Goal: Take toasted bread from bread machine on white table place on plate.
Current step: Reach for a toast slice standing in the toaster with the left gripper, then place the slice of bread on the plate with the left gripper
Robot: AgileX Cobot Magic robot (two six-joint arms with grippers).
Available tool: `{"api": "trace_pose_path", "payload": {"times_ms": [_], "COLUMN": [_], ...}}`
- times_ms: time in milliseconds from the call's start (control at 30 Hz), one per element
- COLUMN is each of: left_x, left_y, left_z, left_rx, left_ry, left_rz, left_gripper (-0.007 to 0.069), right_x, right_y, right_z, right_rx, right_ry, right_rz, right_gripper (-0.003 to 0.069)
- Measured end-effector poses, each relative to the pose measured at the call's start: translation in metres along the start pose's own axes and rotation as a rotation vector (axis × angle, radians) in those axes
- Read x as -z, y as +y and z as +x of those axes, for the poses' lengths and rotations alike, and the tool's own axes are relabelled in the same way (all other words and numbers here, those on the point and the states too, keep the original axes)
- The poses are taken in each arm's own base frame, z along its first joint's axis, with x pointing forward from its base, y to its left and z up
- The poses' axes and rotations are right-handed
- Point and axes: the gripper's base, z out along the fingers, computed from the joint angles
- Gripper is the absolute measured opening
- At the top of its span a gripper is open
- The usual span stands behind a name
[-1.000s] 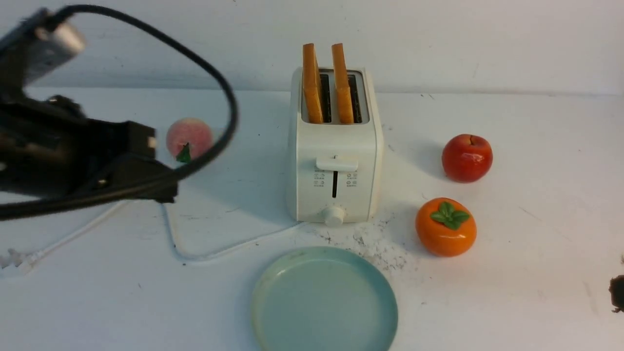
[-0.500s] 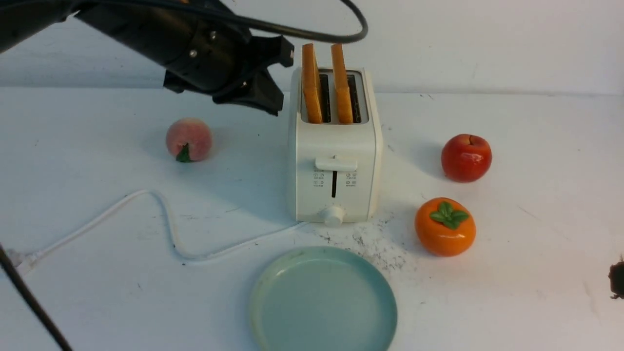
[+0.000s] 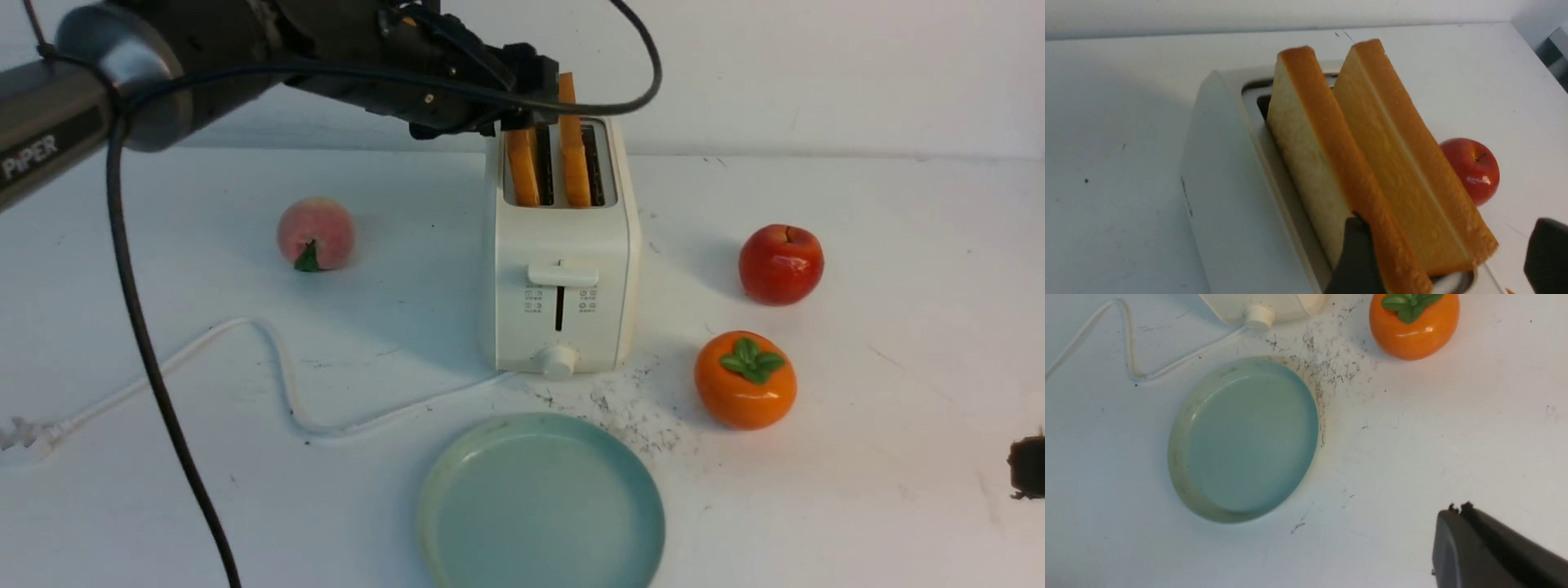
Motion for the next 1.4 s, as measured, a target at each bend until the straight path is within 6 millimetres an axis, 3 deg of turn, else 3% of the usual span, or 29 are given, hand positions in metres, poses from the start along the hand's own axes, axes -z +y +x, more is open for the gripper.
{"api": "trace_pose_path", "payload": {"times_ms": [200,267,300,333,367,400,433,567,733,767,867,933,967,1033,1133,1233,1400], "left_x": [-0.021,-0.024,-0.024,-0.024,-0.024,-0.024,-0.024,-0.016,0.035,0.064,0.123,0.154,0.157,0.188,0.207,0.212,0.212], "left_y": [0.012,0.014,0.014,0.014,0.013,0.013,0.013,0.009,-0.015,-0.028,-0.052,-0.063,-0.064,-0.074,-0.076,-0.072,-0.053], "left_z": [0.011,0.013,0.013,0.013,0.013,0.013,0.013,0.01,-0.018,-0.031,-0.051,-0.055,-0.056,-0.052,-0.037,-0.018,0.049], "left_rx": [0.011,0.013,0.013,0.015,0.017,0.017,0.018,0.007,-0.061,-0.07,-0.084,-0.09,-0.091,-0.093,-0.098,-0.084,0.048], "left_ry": [0.003,0.011,0.01,0.011,0.009,0.009,0.011,0.023,-0.038,-0.08,-0.161,-0.174,-0.179,-0.124,-0.018,0.064,0.185], "left_rz": [-0.026,-0.028,-0.028,-0.028,-0.026,-0.026,-0.025,-0.015,0.012,0.034,0.075,0.095,0.096,0.116,0.115,0.107,0.111], "left_gripper": [0.0493,0.0395,0.0395,0.0336,0.0219,0.0204,0.0082,0.008,0.0085,0.0085,0.0085,0.0085,0.0085,0.0085,0.0085,0.0085,0.0085], "right_x": [0.0,0.0,0.0,0.0,0.0,0.0,0.0,0.0,0.0,0.0,0.0,0.0,0.0,0.0,0.0,0.0,0.0], "right_y": [0.0,0.0,0.0,0.0,0.0,0.0,0.0,0.0,0.001,0.001,0.001,0.001,0.001,0.002,0.003,0.004,0.005], "right_z": [0.0,0.0,0.0,0.0,0.0,0.0,0.0,0.0,0.0,0.0,0.0,0.0,0.0,-0.001,-0.001,-0.001,-0.001], "right_rx": [0.011,0.017,0.018,0.019,0.019,0.019,0.019,0.018,0.014,0.013,0.012,0.012,0.012,0.004,-0.009,-0.015,0.0], "right_ry": [0.0,0.0,0.0,0.0,0.0,0.0,0.0,0.0,-0.004,-0.004,-0.004,-0.004,-0.004,-0.006,-0.008,-0.007,-0.006], "right_rz": [0.0,0.0,0.0,0.0,0.0,0.001,0.001,-0.001,-0.006,-0.007,-0.008,-0.008,-0.008,-0.019,-0.035,-0.044,-0.05], "right_gripper": [-0.0001,-0.0002,-0.0002,-0.0002,-0.0001,-0.0001,-0.0001,0.0001,0.0003,0.0005,0.0006,0.0007,0.0008,0.0009,0.0012,0.0014,0.0015]}}
